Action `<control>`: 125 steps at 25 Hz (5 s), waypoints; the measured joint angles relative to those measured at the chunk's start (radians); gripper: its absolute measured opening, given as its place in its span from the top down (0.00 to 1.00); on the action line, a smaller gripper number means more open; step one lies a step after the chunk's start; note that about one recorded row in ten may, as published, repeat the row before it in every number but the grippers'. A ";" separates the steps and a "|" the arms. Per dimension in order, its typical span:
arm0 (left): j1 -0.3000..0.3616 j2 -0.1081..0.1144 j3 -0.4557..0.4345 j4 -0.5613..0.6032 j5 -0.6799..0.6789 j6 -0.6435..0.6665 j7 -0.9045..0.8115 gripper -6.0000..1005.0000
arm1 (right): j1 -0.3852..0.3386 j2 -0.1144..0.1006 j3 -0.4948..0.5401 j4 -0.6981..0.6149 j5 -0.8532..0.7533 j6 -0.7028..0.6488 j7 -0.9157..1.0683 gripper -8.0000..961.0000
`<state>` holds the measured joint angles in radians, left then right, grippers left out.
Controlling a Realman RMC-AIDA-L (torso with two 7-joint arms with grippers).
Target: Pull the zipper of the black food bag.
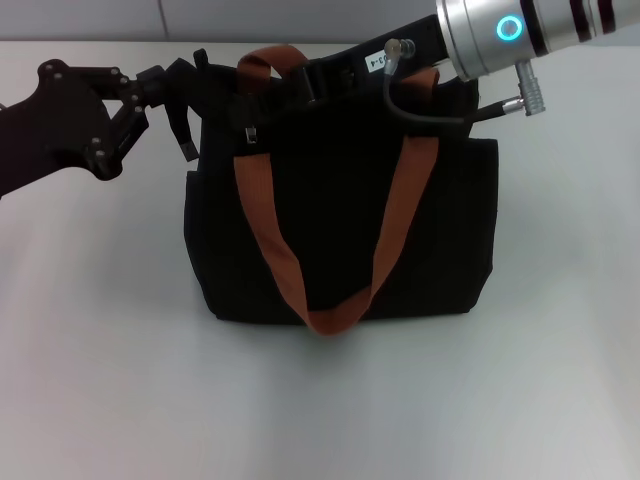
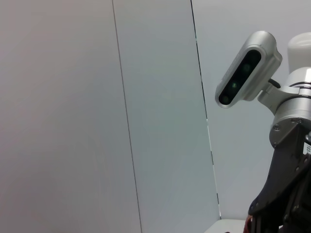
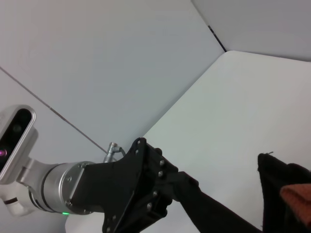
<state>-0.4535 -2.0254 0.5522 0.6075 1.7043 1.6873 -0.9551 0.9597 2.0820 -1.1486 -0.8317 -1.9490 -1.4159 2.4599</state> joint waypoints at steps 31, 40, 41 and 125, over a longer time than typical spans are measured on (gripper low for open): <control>-0.007 -0.001 0.000 0.001 0.000 0.003 -0.007 0.98 | 0.013 0.002 -0.018 0.053 0.023 0.012 -0.007 0.67; -0.007 -0.001 0.000 0.002 0.000 0.003 -0.011 0.99 | 0.010 -0.002 -0.016 0.073 0.062 0.001 -0.011 0.67; -0.007 -0.001 0.000 0.001 0.000 0.003 -0.013 0.99 | 0.011 -0.002 -0.018 0.076 0.060 0.003 -0.011 0.67; -0.036 -0.027 0.002 0.028 -0.080 0.031 -0.022 0.99 | 0.011 0.003 -0.061 0.144 0.178 0.084 -0.008 0.75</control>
<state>-0.4894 -2.0524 0.5542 0.6352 1.6245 1.7187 -0.9773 0.9707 2.0847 -1.2097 -0.6878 -1.7709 -1.3314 2.4515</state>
